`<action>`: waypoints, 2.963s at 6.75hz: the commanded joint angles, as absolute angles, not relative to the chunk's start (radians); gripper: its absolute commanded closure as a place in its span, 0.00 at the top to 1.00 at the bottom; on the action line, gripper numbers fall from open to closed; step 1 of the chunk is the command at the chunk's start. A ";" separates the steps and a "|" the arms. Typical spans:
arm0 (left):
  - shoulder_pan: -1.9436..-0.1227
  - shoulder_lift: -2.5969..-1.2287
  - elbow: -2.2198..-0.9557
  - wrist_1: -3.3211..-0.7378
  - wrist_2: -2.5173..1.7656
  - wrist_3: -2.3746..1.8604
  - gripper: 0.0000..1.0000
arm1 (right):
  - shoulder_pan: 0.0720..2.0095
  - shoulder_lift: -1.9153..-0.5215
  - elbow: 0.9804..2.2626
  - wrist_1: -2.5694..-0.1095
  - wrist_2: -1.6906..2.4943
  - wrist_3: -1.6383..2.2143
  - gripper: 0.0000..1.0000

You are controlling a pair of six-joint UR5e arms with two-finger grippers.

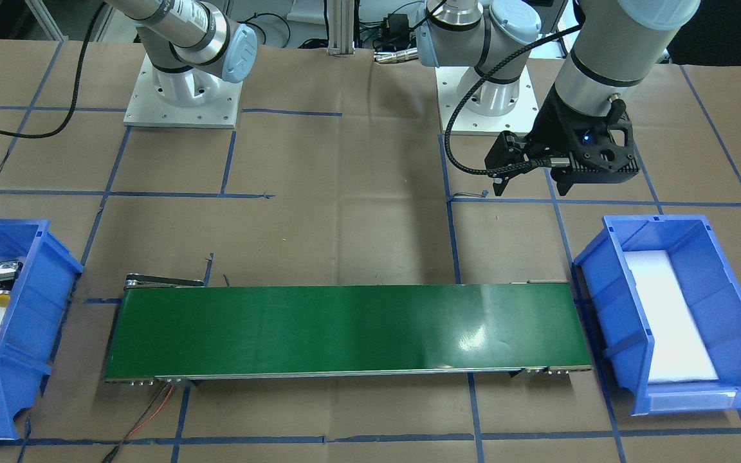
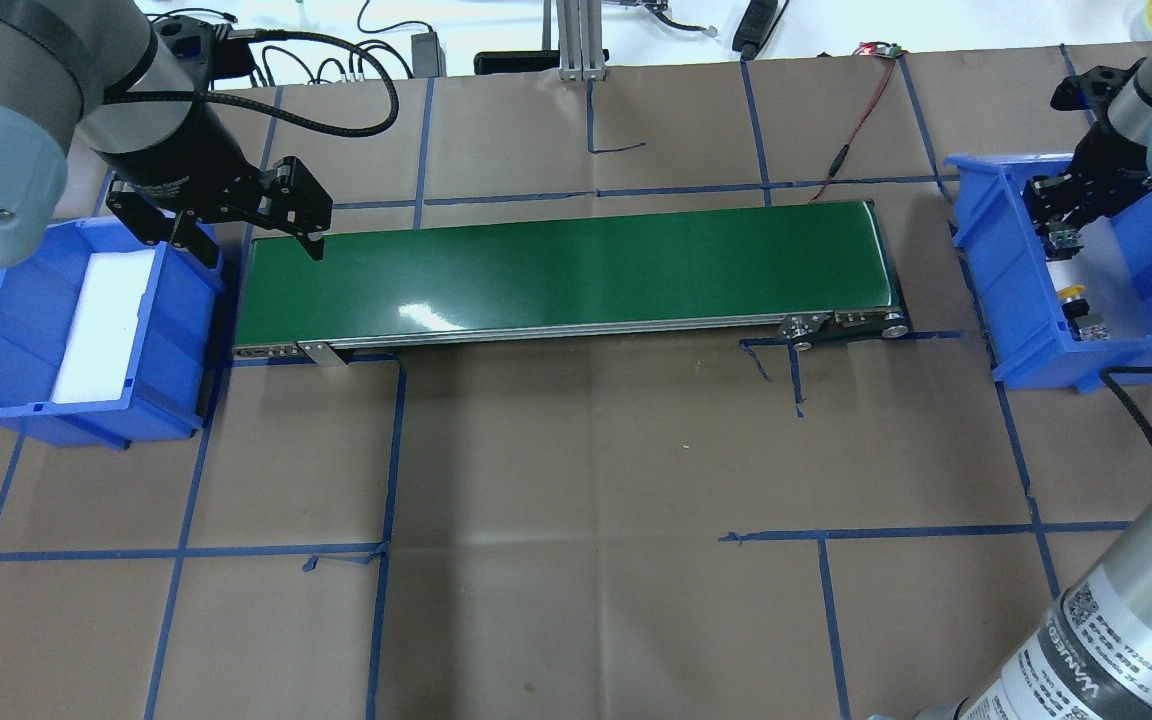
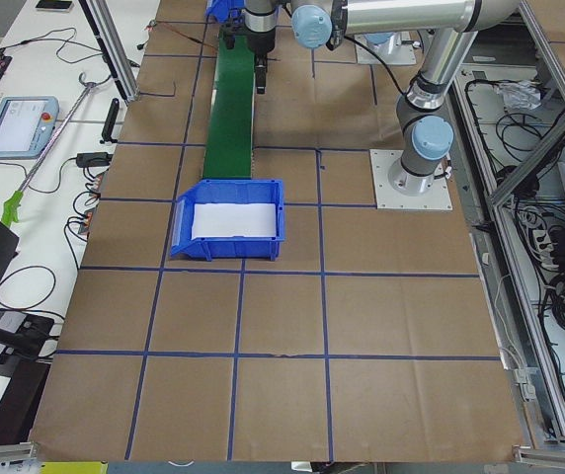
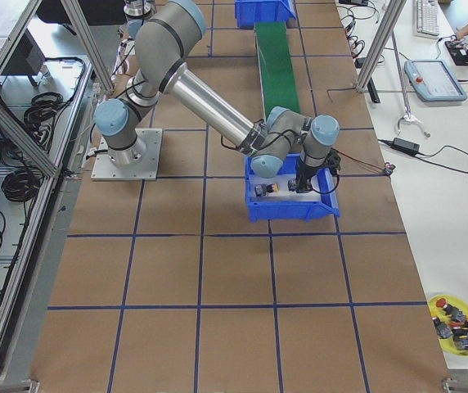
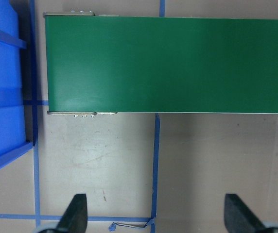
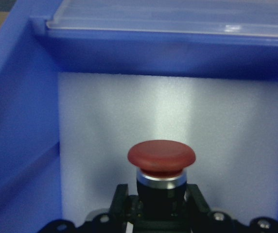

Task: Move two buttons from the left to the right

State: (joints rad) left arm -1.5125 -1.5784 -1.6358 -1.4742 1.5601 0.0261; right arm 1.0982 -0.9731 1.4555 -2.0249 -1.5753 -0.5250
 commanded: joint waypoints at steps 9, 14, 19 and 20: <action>-1.513 -1.578 -1.640 -1.474 1.562 0.026 1.00 | 1.138 -1.177 1.417 -2.014 -1.580 -0.461 1.00; -1.513 -1.578 -1.638 -1.474 1.562 0.026 1.00 | 1.501 -1.351 1.453 -1.664 -1.477 -0.006 1.00; -1.513 -1.578 -1.638 -1.474 1.562 0.028 1.00 | 1.612 -1.604 1.700 -1.702 -1.486 0.107 1.00; -1.513 -1.578 -1.640 -1.474 1.562 0.029 1.00 | 1.612 -1.614 1.715 -1.745 -1.493 0.098 1.00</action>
